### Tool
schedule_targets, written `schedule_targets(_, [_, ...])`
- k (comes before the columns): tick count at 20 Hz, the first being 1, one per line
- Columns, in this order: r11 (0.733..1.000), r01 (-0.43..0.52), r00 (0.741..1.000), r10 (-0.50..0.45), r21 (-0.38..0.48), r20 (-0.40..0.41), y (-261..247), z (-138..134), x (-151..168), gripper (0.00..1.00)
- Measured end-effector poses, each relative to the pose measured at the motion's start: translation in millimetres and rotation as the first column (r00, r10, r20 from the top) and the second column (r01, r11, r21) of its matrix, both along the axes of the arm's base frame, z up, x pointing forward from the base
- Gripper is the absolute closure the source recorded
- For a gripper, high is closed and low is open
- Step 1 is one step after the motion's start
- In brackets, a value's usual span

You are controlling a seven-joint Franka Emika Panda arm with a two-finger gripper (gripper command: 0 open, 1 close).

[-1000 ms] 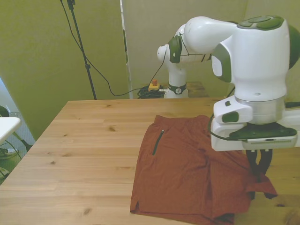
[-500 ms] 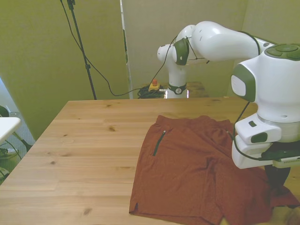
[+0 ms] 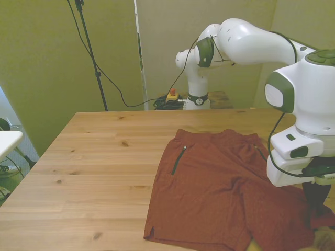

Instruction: Unfold the shorts

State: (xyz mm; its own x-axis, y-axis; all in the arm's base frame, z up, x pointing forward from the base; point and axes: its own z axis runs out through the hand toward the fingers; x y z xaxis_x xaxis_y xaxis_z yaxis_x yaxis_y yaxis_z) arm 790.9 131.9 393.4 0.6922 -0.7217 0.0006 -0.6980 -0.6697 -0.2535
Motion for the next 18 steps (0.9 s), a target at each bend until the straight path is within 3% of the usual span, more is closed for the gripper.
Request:
schedule_targets(11, [0.998,0.068,0.993,-0.066,-0.010,0.097,-23,43,-12,0.00])
schedule_targets(15, [0.977,0.203,0.979,-0.203,-0.065,0.002,-36,54,-37,0.00])
schedule_targets(18, [0.963,0.241,0.967,-0.249,-0.119,-0.058,-49,72,-68,0.00])
